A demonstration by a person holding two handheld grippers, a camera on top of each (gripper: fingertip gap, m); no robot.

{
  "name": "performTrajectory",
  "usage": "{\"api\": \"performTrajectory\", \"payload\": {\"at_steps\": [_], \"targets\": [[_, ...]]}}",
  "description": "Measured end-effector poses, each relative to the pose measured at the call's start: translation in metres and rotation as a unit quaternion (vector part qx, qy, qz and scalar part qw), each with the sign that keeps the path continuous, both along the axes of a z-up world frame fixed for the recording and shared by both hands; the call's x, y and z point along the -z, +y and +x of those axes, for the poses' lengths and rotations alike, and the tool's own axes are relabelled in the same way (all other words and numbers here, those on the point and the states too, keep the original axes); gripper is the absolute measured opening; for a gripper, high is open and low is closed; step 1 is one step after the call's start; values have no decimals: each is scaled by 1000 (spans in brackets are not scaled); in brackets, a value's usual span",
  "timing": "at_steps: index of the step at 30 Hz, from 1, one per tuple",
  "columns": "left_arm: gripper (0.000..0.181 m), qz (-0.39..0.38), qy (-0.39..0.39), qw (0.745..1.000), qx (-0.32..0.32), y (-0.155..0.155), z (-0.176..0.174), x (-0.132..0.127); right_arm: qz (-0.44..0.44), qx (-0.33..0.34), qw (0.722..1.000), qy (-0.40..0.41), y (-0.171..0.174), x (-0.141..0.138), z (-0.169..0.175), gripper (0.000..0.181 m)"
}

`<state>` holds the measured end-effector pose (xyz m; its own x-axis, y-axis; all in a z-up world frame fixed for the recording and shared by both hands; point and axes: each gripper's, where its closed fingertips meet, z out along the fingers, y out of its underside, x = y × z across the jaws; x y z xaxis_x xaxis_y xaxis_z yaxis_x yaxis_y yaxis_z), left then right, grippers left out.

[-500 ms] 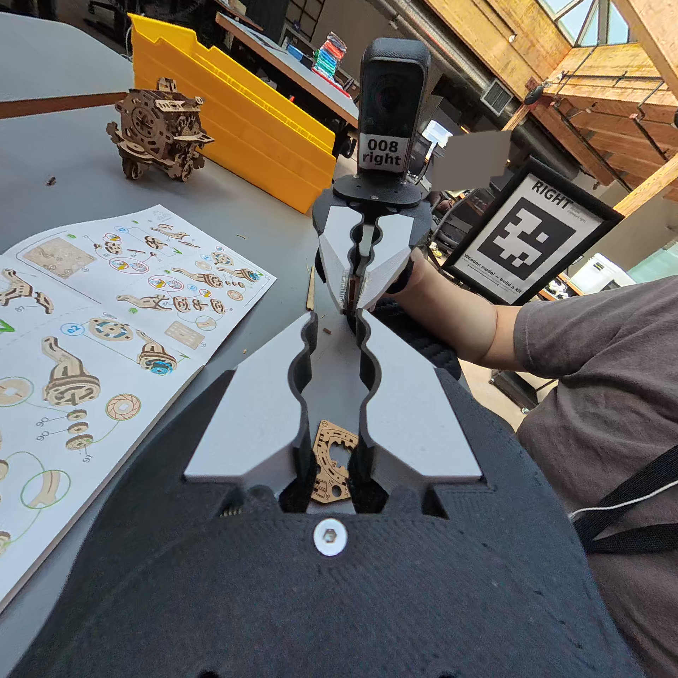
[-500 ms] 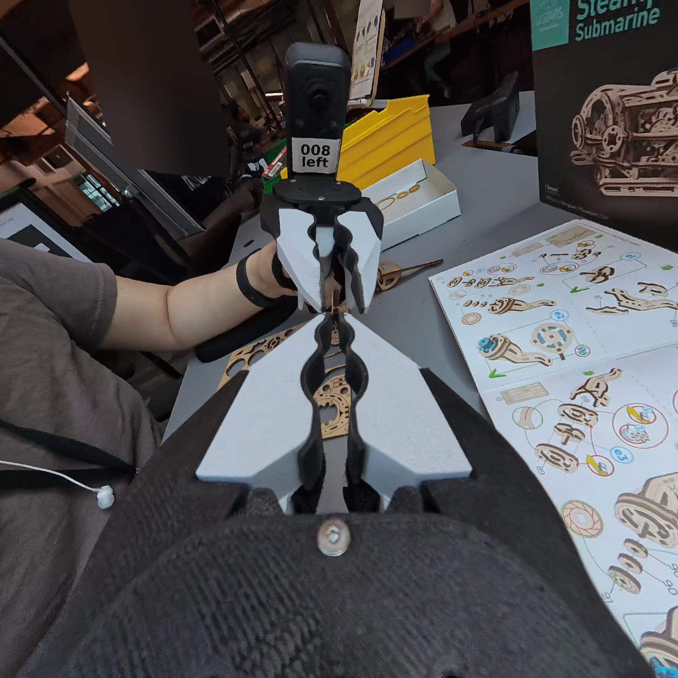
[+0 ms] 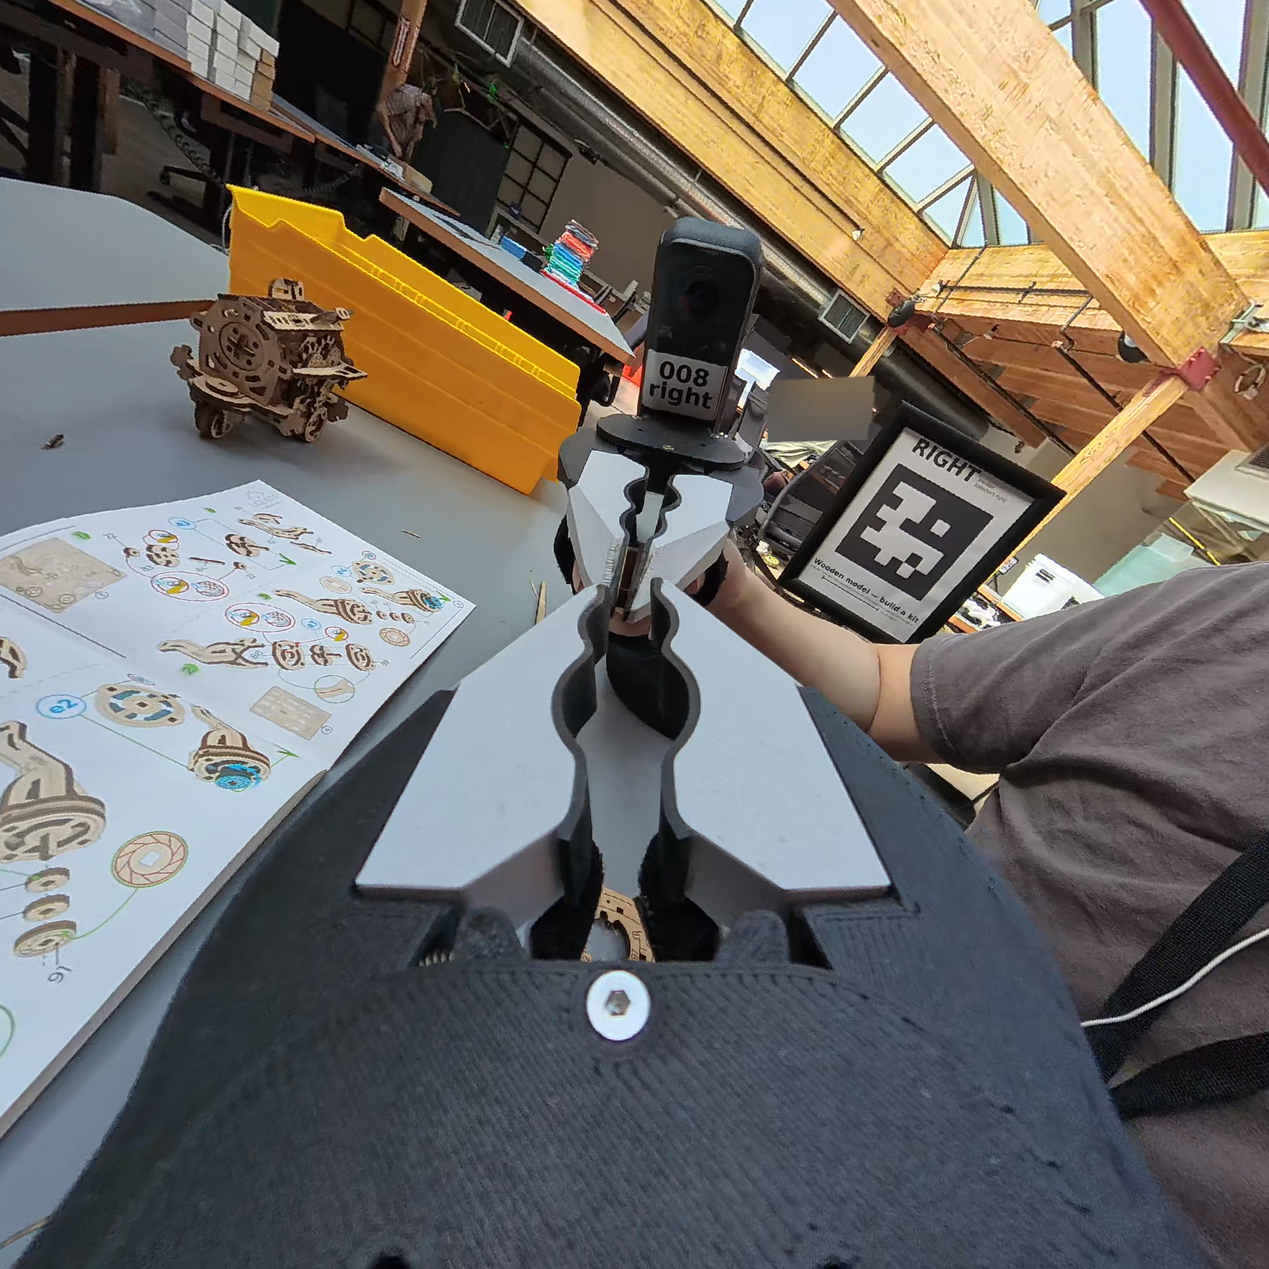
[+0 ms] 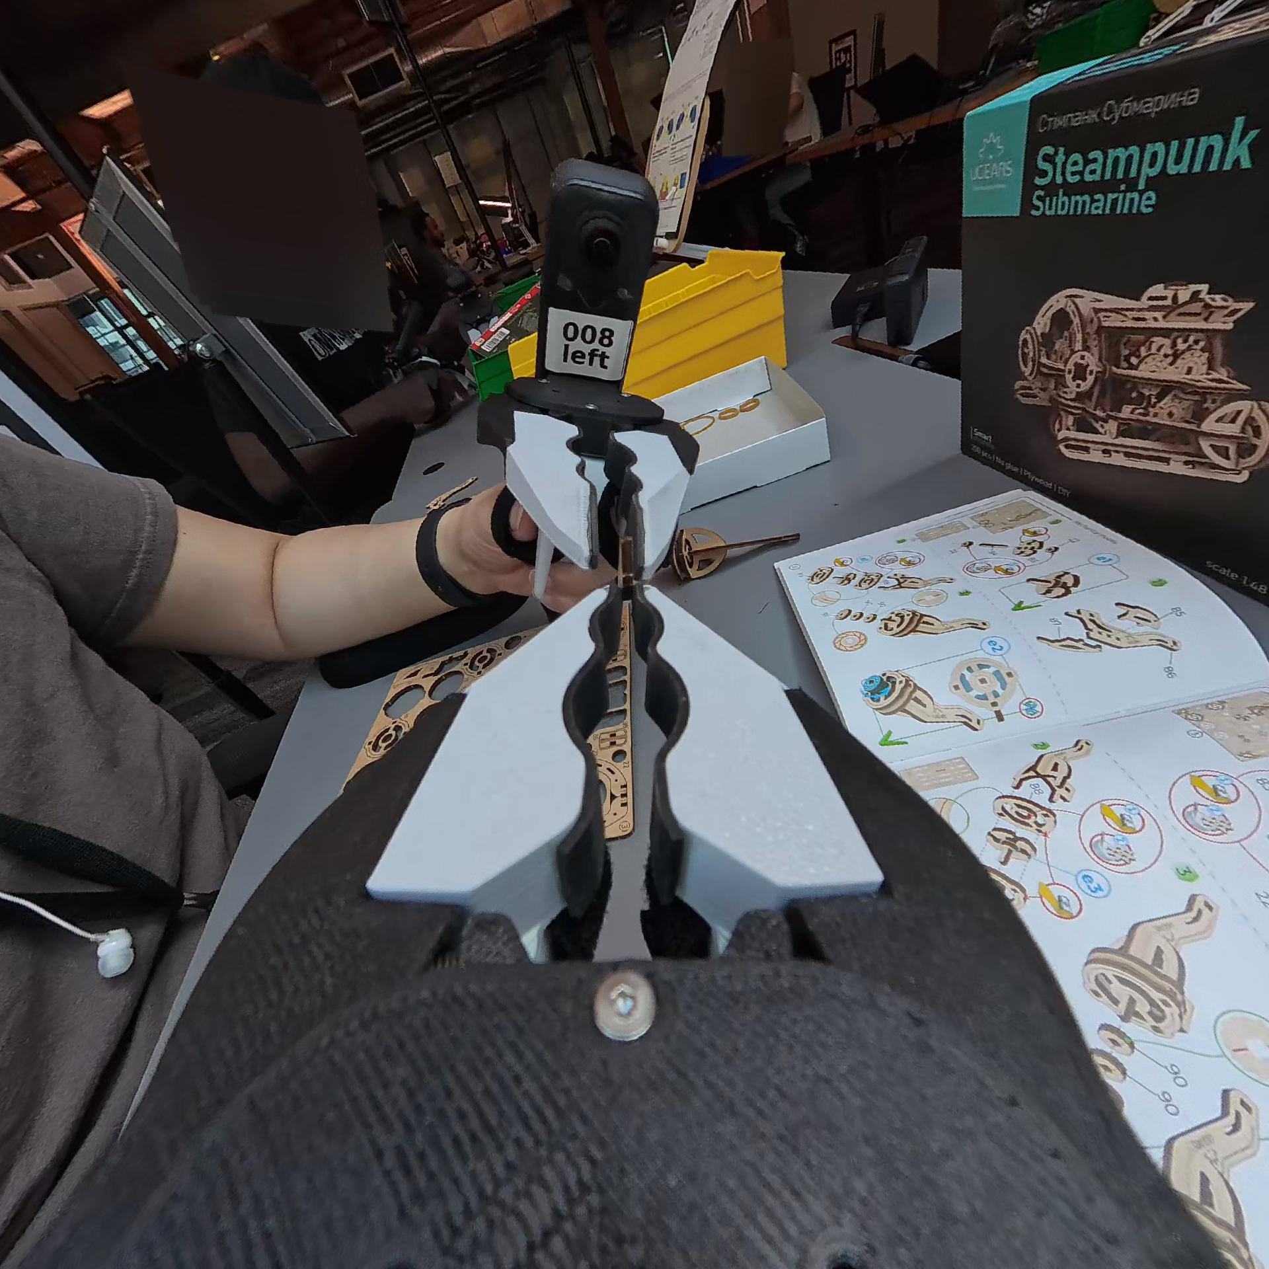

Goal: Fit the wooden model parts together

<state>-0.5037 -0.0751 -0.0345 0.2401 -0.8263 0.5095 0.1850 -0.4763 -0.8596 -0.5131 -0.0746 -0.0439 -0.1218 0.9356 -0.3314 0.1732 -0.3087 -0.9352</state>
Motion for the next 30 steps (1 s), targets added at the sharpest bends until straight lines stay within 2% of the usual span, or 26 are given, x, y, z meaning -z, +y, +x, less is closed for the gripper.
{"api": "performTrajectory", "payload": {"at_steps": [5, 7, 11, 14, 19, 24, 26, 30], "targets": [[7, 37, 36, 999, -17, -1, 3, 2, 12, 1, 1000, -9, -1, 3, -1, 1], [12, 37, 36, 998, -26, 1, 3, 2, 13, -3, 1000, -12, -3, 4, -1, 2], [5, 52, 54, 997, -28, 1, 4, 5, 11, -11, 1000, -15, -5, 5, -2, 2], [1, 67, 81, 994, -16, -4, 6, 6, 15, -30, 999, -20, -7, 6, 2, 6], [1, 59, 145, 988, 13, -11, 10, 24, 105, -32, 994, -25, -3, 8, 13, 10], [1, 69, 219, 972, 41, -19, 17, 46, 109, -76, 990, -55, -19, 24, 9, 9], [2, 74, 239, 967, 43, -20, 18, 52, 102, -90, 989, -65, -23, 29, 9, 2], [1, 72, 237, 968, 50, -22, 20, 52, 93, -96, 989, -68, -23, 30, 12, 5]]}}
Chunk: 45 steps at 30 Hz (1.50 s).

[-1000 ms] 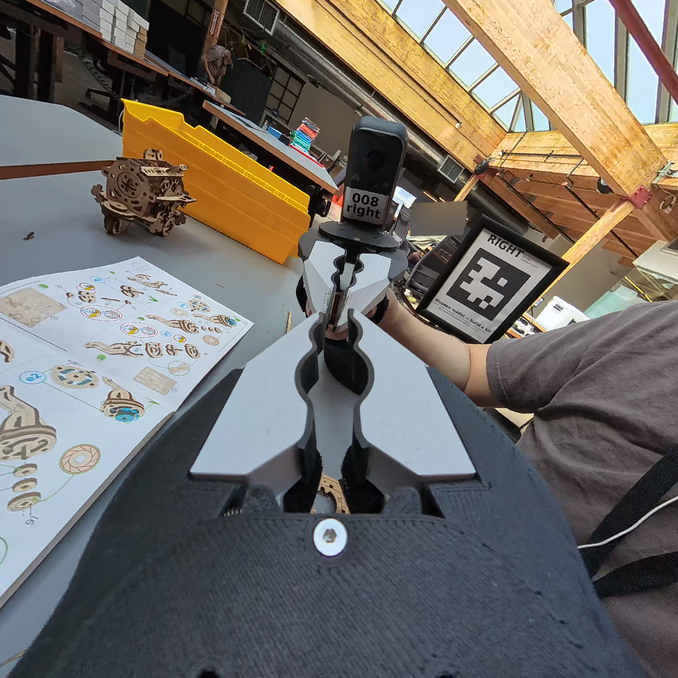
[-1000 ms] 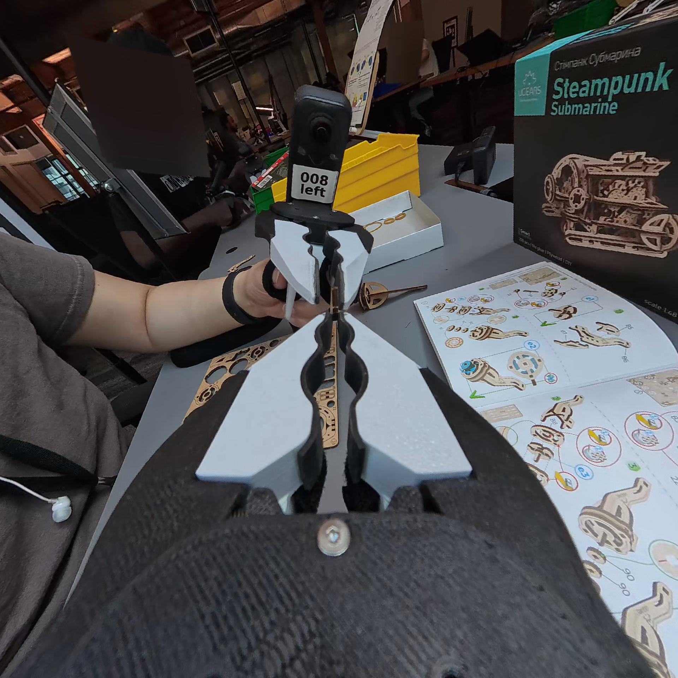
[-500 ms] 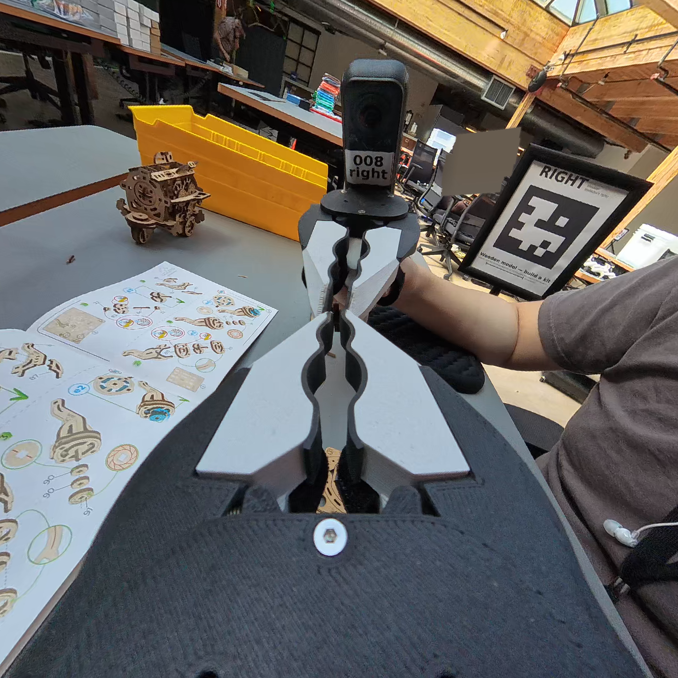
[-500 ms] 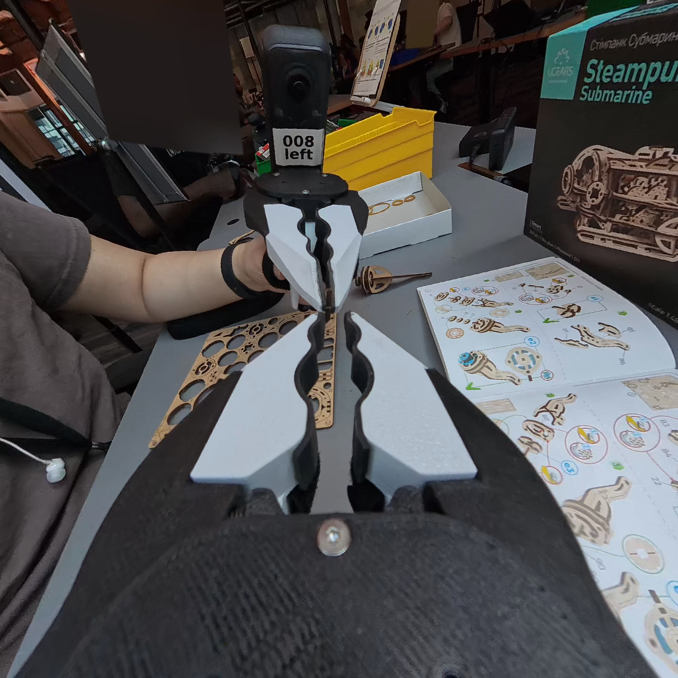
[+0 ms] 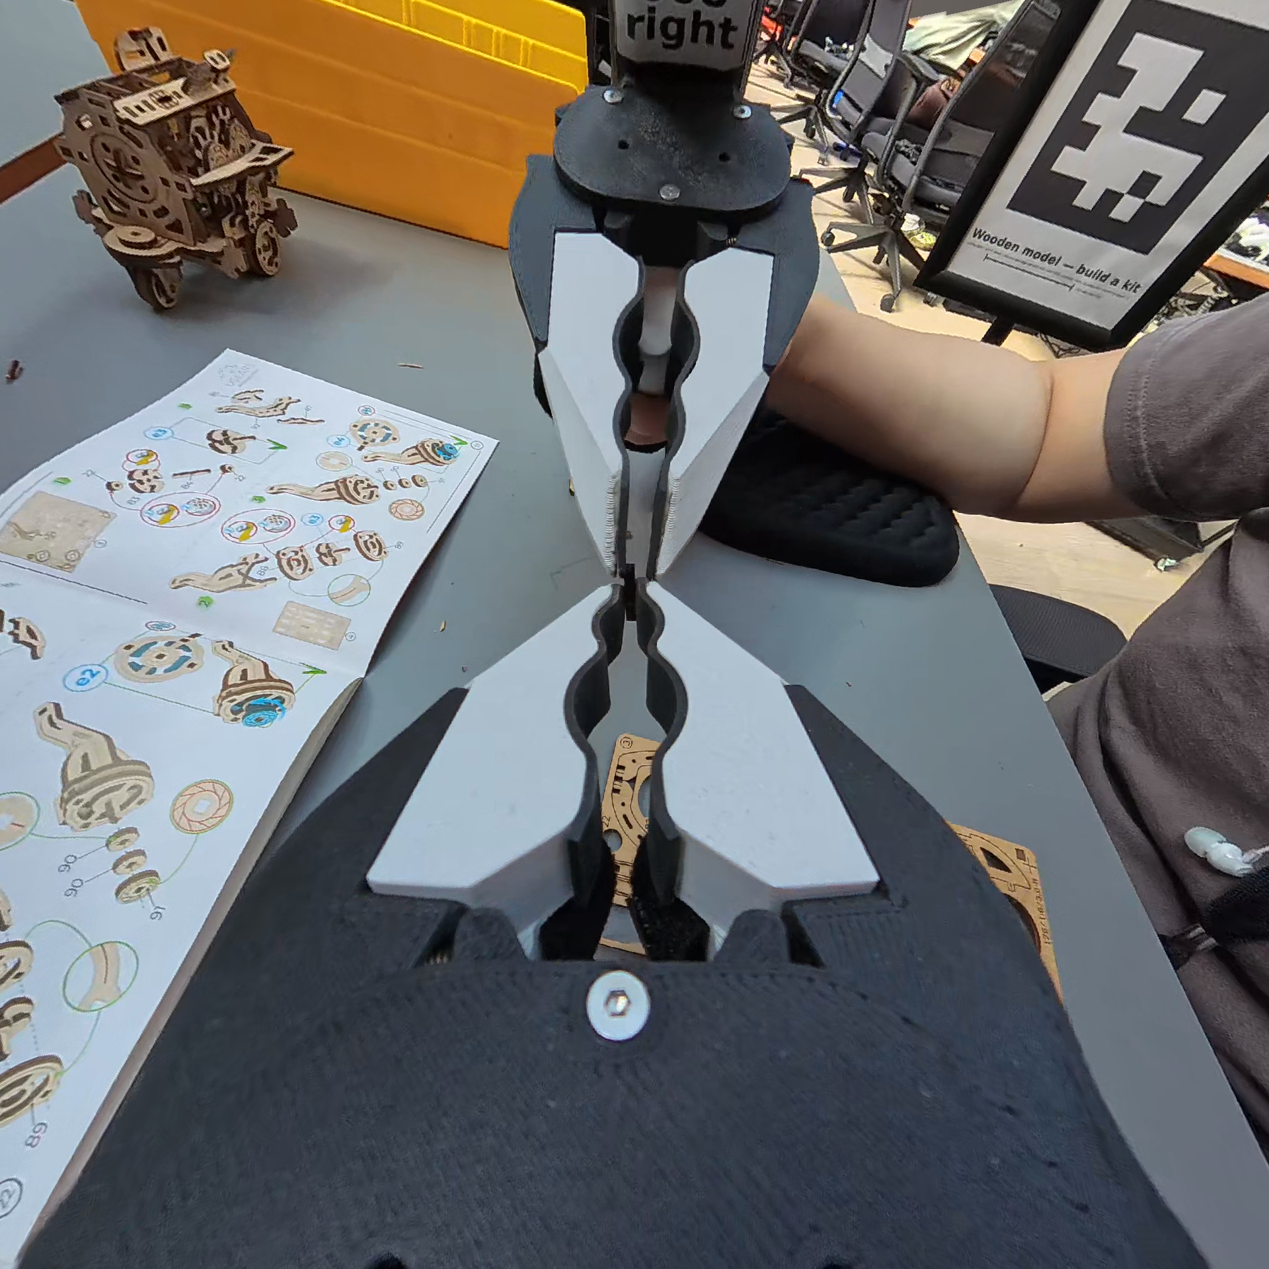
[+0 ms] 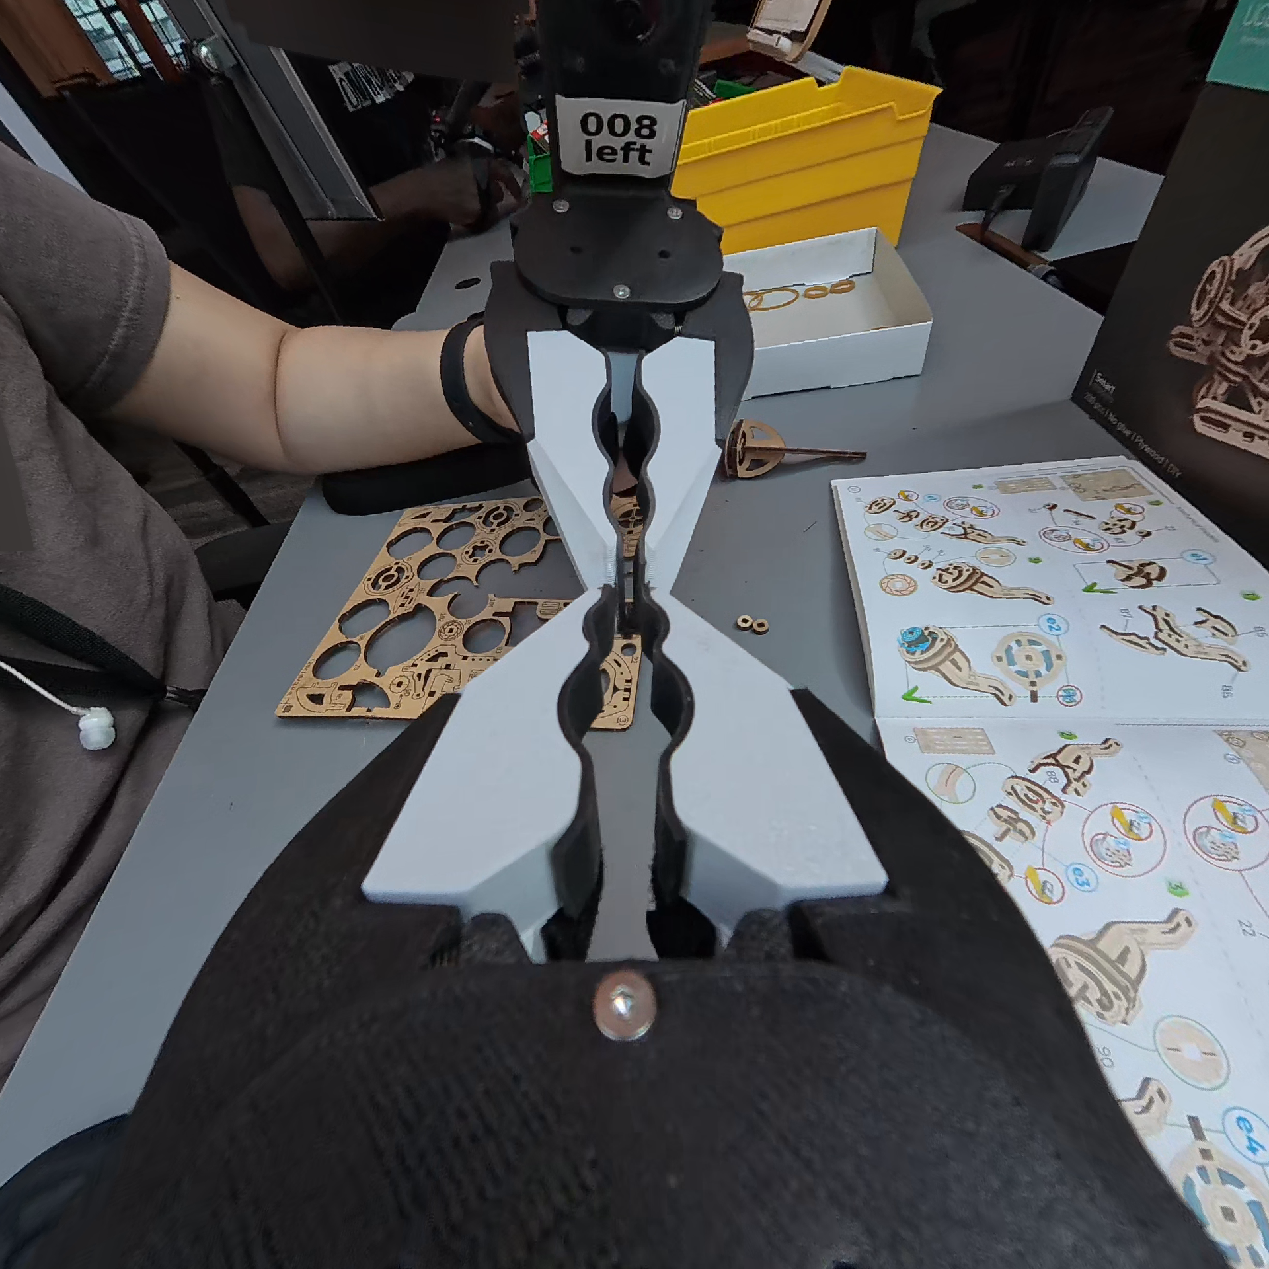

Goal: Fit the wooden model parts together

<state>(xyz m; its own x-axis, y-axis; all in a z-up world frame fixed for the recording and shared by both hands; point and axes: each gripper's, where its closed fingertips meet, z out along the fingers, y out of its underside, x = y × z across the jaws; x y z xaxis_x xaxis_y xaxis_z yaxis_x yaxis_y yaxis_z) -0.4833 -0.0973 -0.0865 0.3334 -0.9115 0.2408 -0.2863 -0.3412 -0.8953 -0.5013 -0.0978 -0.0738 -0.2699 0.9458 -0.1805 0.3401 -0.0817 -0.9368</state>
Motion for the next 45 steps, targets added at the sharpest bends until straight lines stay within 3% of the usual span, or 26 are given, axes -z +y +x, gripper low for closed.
{"api": "performTrajectory", "payload": {"at_steps": [18, 34, 36, 40, 43, 45], "targets": [[2, -5, -2, 1000, 6, -2, 2, 1, -5, -5, 1000, -21, 2, 6, 6, 10], [4, 5, -10, 1000, 23, -8, 5, -2, -4, -28, 999, -16, -7, 0, 8, 1], [20, -1, -12, 1000, 9, -3, 1, -1, 22, -6, 1000, -11, 3, -4, 12, 1], [24, -12, -23, 999, -20, 8, -8, -1, 94, 105, 990, 20, 49, -19, 29, 1], [23, -4, 15, 1000, -27, 12, -12, 12, 187, 224, 954, 68, 92, -41, 49, 2], [22, 9, 47, 999, -25, 11, -11, 22, 212, 270, 935, 88, 105, -52, 60, 2]]}}
